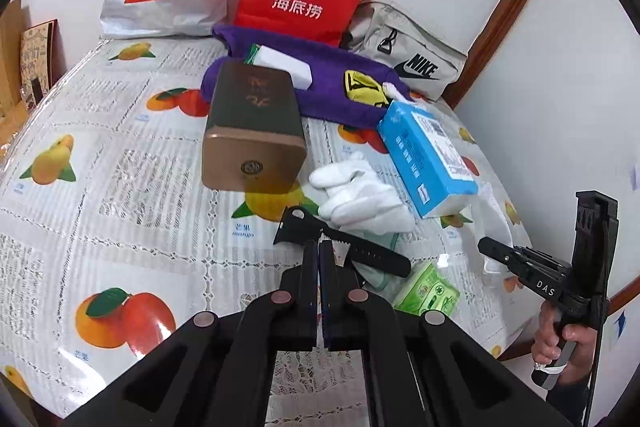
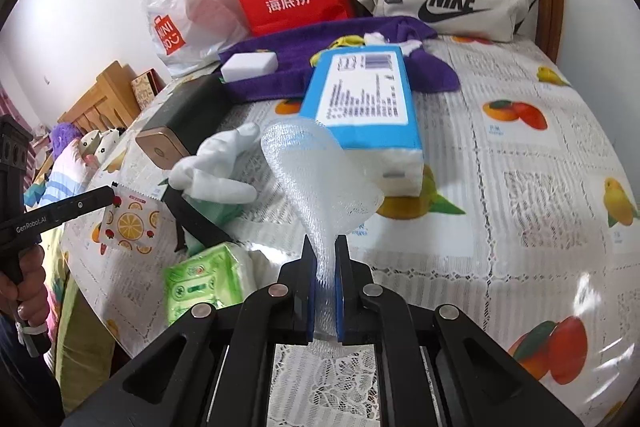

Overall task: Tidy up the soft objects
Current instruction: 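Carry the clear glove with the right tool while the left tool carries the orange-slice packet to the towel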

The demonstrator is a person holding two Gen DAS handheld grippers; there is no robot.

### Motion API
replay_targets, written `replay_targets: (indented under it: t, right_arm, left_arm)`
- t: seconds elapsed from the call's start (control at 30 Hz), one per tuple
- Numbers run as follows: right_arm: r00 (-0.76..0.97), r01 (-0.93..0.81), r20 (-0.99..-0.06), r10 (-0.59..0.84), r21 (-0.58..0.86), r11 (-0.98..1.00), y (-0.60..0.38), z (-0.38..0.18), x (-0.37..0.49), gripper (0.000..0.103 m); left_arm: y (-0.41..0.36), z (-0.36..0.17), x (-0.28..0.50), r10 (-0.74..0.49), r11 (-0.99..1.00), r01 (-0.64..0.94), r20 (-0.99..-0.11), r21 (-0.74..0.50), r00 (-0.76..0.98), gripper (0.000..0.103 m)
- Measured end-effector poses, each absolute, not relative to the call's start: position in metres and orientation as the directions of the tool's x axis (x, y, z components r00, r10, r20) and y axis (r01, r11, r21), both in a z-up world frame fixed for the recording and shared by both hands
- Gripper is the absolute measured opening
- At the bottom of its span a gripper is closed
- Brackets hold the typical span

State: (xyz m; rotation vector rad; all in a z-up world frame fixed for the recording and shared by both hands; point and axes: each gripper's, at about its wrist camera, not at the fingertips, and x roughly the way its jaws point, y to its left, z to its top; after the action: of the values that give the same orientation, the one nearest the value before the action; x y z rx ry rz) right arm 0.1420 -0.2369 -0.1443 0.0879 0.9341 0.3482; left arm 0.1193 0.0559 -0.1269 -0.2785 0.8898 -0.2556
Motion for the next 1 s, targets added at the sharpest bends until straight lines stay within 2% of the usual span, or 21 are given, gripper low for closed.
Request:
replay_targets:
  t: [0.53,1.0]
  right_arm:
    - [0.590,-0.284,-0.734,0.335,0.199,0.938,-0.234,-0.104,0.147,0.007]
    - [0.605,-0.310,-0.719,0.342,0.183,0.933,-0.226,-0.079,0.189,0.006]
  left_arm:
    - [0.074,-0.094,0.127,-0.294,0.941,0.073,-0.692,-0.330,0.659,0.002]
    - [0.077,-0.066,0.172,-0.267,0.950,0.069,-0.677,-0.304,0.686,0.002]
